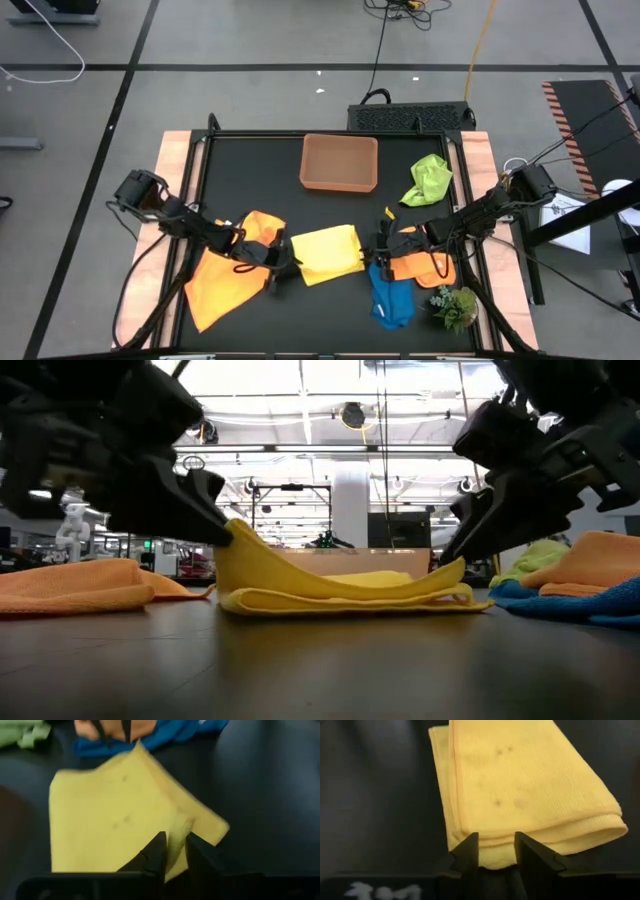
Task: Fold microfiber towels
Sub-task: Fold the yellow towel, then put the yellow towel in the orange bin
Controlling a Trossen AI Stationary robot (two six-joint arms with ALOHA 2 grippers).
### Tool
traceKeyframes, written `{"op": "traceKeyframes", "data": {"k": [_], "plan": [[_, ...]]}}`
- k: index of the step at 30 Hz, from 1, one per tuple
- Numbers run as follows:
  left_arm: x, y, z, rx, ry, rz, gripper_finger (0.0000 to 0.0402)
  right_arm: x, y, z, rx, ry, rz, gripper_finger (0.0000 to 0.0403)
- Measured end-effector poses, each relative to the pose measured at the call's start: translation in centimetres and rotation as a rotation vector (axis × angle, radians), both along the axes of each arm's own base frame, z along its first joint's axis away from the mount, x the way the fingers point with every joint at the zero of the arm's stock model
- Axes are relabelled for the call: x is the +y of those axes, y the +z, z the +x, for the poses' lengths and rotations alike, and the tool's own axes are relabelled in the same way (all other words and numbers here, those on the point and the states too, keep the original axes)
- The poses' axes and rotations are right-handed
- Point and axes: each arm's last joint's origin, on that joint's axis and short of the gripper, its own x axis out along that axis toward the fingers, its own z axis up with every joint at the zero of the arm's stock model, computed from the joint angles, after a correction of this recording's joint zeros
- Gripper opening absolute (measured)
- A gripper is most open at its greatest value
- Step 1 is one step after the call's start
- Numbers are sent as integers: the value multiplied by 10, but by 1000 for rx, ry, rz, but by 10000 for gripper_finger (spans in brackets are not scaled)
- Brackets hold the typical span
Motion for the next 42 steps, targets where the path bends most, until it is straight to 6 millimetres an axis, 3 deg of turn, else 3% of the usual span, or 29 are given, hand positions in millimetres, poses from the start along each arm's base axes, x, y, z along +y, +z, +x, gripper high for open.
{"op": "traceKeyframes", "data": {"k": [8, 11, 16, 24, 32, 42], "plan": [[-8, 12, 3, -124, -59, -56, 136, -10, 8, 8, -100, -109, 3, 164], [-3, 14, 5, -145, 39, -65, 152, -23, 12, 14, -151, -199, 9, 170], [24, 8, 11, -91, 342, -177, 165, -54, 12, 19, -151, -288, 73, 185], [70, -9, 13, 137, 512, -401, 166, -82, 10, 21, -125, -283, 120, 216], [89, -12, 13, 216, 439, -502, 166, -91, -15, 26, -47, -270, 161, 233], [80, -17, 8, 310, 401, -496, 183, -93, -38, 42, -8, -206, 241, 232]]}}
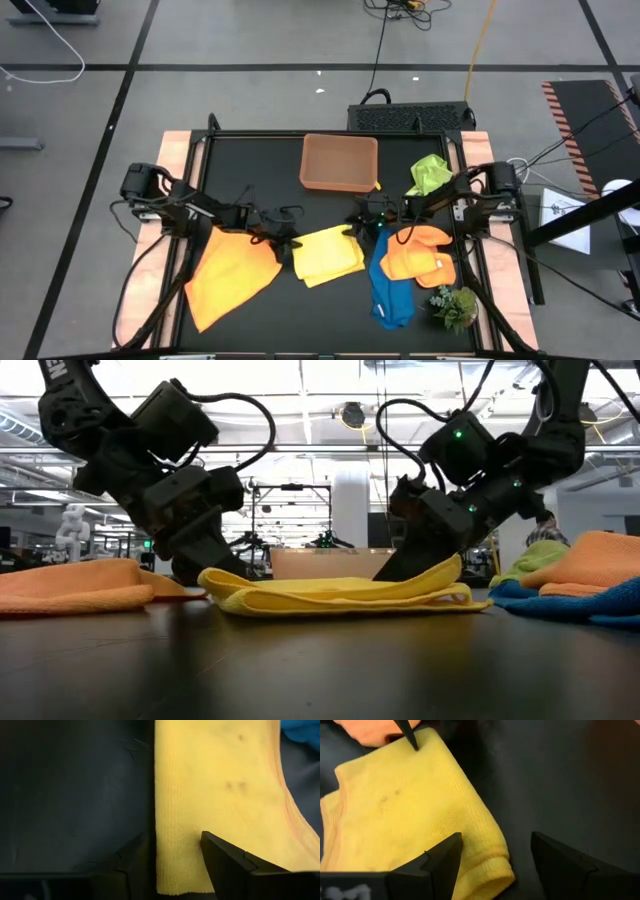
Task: Fold microfiber towels
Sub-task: Put the yellow towel in the orange bin
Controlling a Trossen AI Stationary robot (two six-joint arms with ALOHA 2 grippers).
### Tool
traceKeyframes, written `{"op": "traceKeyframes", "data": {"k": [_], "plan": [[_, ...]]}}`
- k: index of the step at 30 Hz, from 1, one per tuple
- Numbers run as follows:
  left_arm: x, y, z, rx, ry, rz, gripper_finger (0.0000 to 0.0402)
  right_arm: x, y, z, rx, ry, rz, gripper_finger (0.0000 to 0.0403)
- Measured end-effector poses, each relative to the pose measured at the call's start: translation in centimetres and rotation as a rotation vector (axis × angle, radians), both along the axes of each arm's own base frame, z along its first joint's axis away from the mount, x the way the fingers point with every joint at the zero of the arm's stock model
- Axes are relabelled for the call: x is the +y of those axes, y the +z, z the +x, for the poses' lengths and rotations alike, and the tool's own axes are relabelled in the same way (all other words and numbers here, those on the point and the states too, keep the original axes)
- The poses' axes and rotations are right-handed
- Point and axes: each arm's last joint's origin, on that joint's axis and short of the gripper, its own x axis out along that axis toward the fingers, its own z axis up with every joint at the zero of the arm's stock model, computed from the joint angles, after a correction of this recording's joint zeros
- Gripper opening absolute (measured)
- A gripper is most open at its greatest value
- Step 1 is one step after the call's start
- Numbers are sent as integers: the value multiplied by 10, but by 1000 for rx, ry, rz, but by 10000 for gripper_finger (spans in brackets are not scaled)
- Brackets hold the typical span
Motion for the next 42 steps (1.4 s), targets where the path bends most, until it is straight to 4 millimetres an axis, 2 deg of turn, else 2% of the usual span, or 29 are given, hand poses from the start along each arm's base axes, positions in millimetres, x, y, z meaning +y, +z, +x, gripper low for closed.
{"op": "traceKeyframes", "data": {"k": [5, 11, 15, 19, 22, 26, 29, 34, 39, 42], "plan": [[-2, 0, 0, 5, 35, -16, 184, 0, 0, 1, -7, 8, -7, 207], [-5, -1, -1, 18, 15, -24, 176, 0, 1, 1, -8, 14, -5, 137], [-7, -1, -2, 27, -19, -24, 136, 0, 1, 0, -4, 16, -4, 73], [-8, -2, -3, 29, -54, -35, 72, 1, 1, 1, -12, 24, 0, 13], [-8, -2, -3, 24, -102, -28, 18, 1, 6, 1, -37, 24, -2, 10], [3, 4, 0, 9, -135, -26, 10, 1, 27, 1, -118, 30, -31, 6], [16, 22, 6, -47, -135, 31, 5, 0, 52, -1, -213, 6, -93, 4], [43, 66, 12, -125, -80, 237, 5, -4, 90, -13, -314, -105, -245, 2], [70, 113, 13, -155, -39, 488, 5, -10, 113, -26, -331, -250, -400, 1], [88, 130, 14, -128, -8, 573, 4, -17, 119, -31, -319, -324, -460, 1]]}}
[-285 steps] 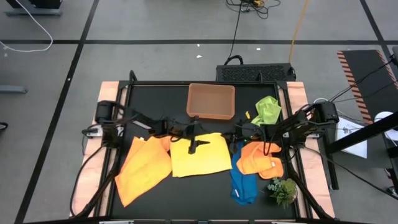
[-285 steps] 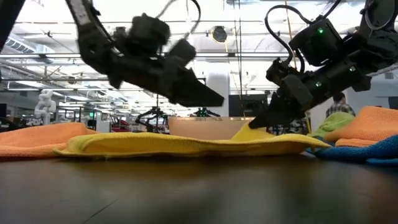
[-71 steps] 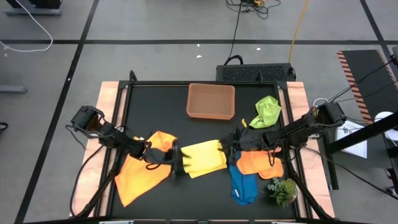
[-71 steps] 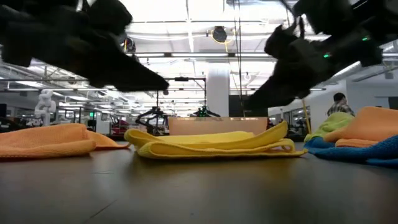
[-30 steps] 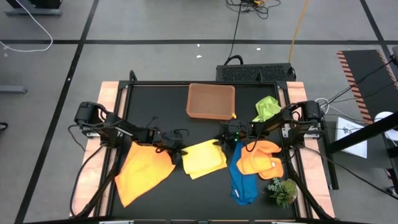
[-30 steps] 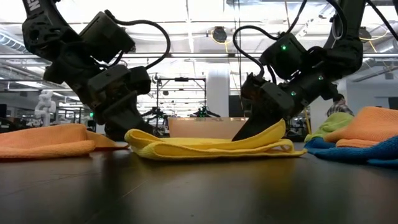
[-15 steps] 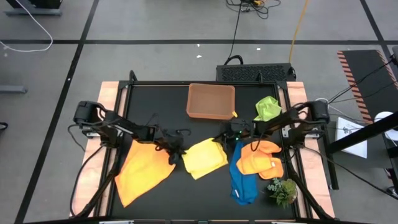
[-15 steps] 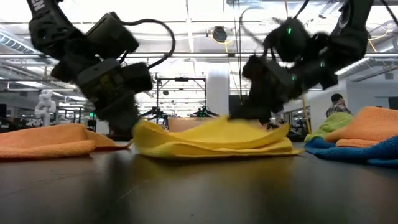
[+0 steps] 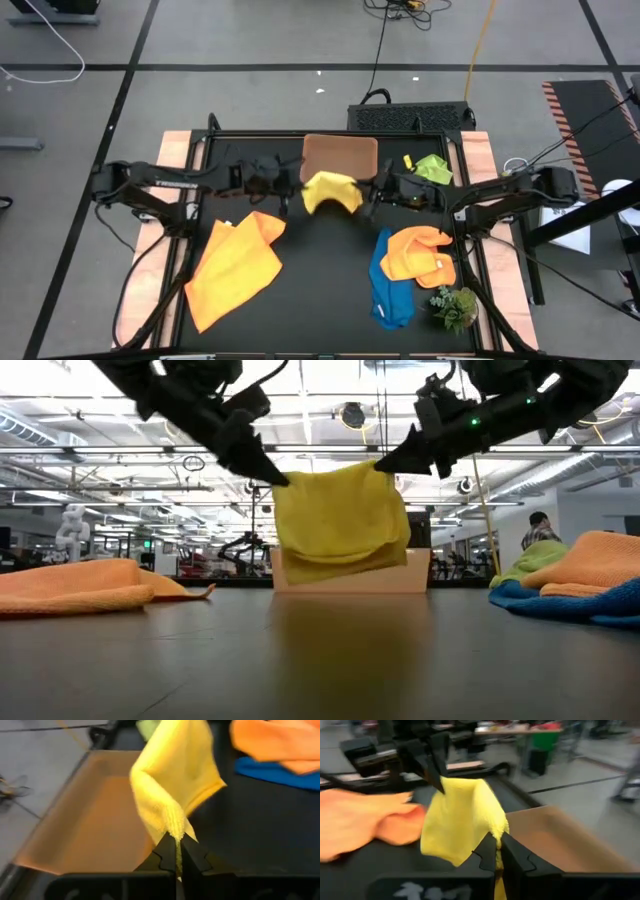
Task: Fold microfiber towels
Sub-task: Put the yellow towel in the orange bin
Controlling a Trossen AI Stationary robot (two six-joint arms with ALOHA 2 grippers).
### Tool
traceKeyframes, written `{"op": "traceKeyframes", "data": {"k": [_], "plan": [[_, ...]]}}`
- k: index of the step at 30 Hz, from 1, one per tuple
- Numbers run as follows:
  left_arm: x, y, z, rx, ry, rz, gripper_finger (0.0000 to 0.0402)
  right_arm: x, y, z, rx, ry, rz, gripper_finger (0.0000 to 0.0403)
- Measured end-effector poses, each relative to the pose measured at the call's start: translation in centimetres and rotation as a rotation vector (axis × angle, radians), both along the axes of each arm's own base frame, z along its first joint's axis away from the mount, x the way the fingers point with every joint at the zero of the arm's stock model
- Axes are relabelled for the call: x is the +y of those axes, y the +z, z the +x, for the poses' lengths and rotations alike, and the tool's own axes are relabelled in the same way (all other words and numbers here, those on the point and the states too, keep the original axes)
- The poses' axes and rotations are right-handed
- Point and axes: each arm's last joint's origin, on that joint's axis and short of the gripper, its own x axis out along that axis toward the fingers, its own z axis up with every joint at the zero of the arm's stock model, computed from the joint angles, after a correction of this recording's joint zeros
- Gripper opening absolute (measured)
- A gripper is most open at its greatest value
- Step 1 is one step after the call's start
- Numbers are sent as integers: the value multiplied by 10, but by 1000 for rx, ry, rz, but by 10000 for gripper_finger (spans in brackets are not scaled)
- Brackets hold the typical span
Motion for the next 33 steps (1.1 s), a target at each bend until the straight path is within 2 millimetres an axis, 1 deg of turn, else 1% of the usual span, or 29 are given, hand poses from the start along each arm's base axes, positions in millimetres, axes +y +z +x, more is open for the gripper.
{"op": "traceKeyframes", "data": {"k": [1, 3, 6, 9, 11, 13, 16, 18, 23, 30, 33], "plan": [[7, 6, 1, -5, 13, 17, 4, -3, 0, -2, 14, -28, -13, 1], [21, 13, 2, 9, 29, 35, 4, -9, 0, -3, 23, -76, -32, 1], [41, 17, 0, 45, 61, 34, 3, -21, 0, -6, 29, -134, -42, 1], [59, 26, -1, 9, 76, 53, 3, -34, 1, -9, 31, -184, -44, 1], [70, 26, -4, 7, 77, 59, 2, -43, 1, -12, 29, -215, -43, 0], [81, 24, -4, -6, 67, 77, 2, -52, 2, -14, 27, -243, -43, 0], [97, 16, -3, -19, 41, 71, 2, -64, 0, -18, 38, -281, -40, 0], [108, 6, -1, -16, 41, 64, 2, -72, -3, -20, 48, -282, -31, 0], [130, -18, 4, -9, 74, 60, 4, -86, -18, -21, 107, -298, 2, 0], [143, -41, 9, 6, 67, 44, 5, -99, -41, -16, 178, -323, 12, 0], [146, -55, 10, 45, 52, 13, 6, -102, -50, -14, 197, -298, 32, 0]]}}
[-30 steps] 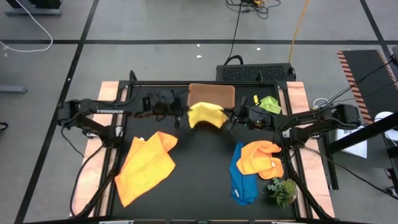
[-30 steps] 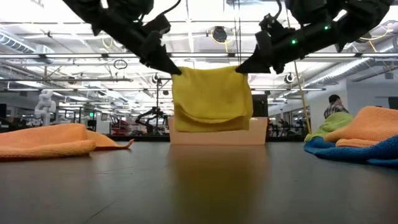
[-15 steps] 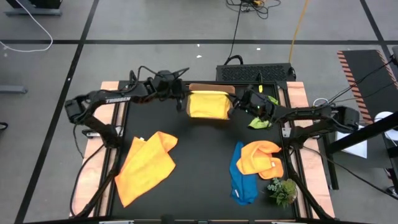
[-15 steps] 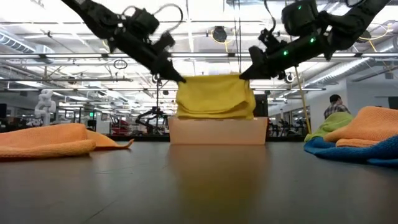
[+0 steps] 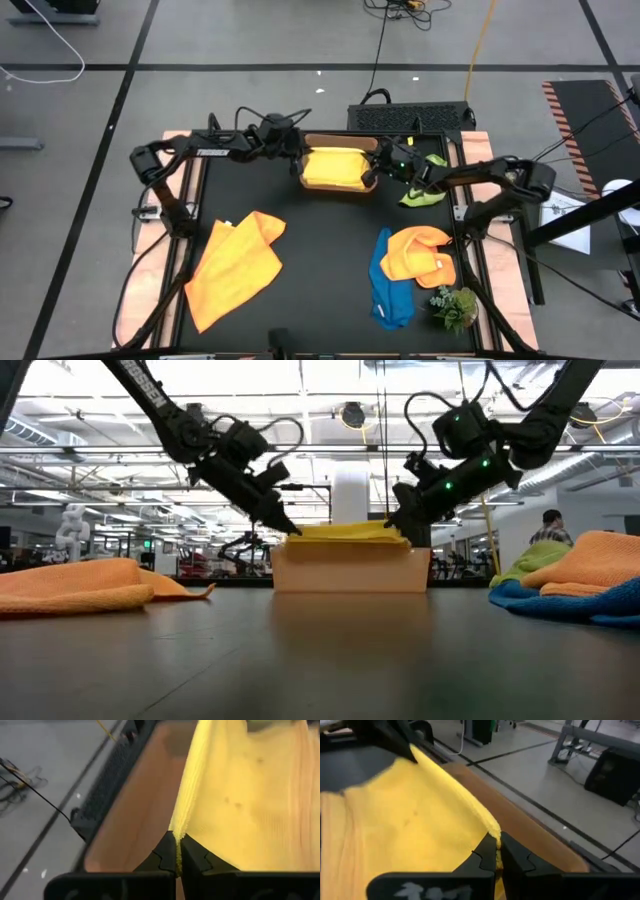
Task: Fold microfiber towels
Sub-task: Put the yellow towel in the orange bin
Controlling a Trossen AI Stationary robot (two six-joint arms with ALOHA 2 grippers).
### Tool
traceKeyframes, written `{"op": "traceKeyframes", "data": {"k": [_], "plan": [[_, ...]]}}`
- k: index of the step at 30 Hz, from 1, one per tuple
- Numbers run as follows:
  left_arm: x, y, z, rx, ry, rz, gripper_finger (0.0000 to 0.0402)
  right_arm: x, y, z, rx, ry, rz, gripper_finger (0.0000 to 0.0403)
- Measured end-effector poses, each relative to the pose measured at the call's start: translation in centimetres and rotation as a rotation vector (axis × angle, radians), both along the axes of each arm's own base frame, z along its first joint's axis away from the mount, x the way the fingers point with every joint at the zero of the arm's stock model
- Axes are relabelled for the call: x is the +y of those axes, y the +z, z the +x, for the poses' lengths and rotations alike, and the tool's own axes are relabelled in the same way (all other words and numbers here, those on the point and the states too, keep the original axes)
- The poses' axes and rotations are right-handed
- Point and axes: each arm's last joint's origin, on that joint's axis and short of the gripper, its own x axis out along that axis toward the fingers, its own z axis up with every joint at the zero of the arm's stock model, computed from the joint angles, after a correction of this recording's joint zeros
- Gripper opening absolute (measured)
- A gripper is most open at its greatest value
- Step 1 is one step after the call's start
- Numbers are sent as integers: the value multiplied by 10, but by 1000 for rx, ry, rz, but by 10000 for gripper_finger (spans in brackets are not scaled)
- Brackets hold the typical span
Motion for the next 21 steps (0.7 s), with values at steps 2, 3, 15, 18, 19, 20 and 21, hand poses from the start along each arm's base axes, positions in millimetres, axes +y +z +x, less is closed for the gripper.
{"op": "traceKeyframes", "data": {"k": [2, 3, 15, 18, 19, 20, 21], "plan": [[1, -9, 2, 24, -7, -4, 6, -1, -8, 1, 25, 13, 22, 0], [2, -14, 2, 35, -8, -10, 6, -1, -11, 2, 34, 20, 31, 0], [10, -29, 7, 33, 73, 28, 25, -6, -23, 3, 72, 14, 15, 26], [13, -28, 5, 31, 112, 31, 53, -7, -23, 1, 76, -2, 14, 42], [14, -28, 5, 30, 115, 30, 65, -8, -22, 1, 69, -2, 13, 49], [14, -28, 5, 30, 115, 29, 77, -8, -21, 2, 61, 0, 12, 58], [14, -28, 4, 30, 115, 28, 91, -8, -22, 2, 62, 2, 12, 67]]}}
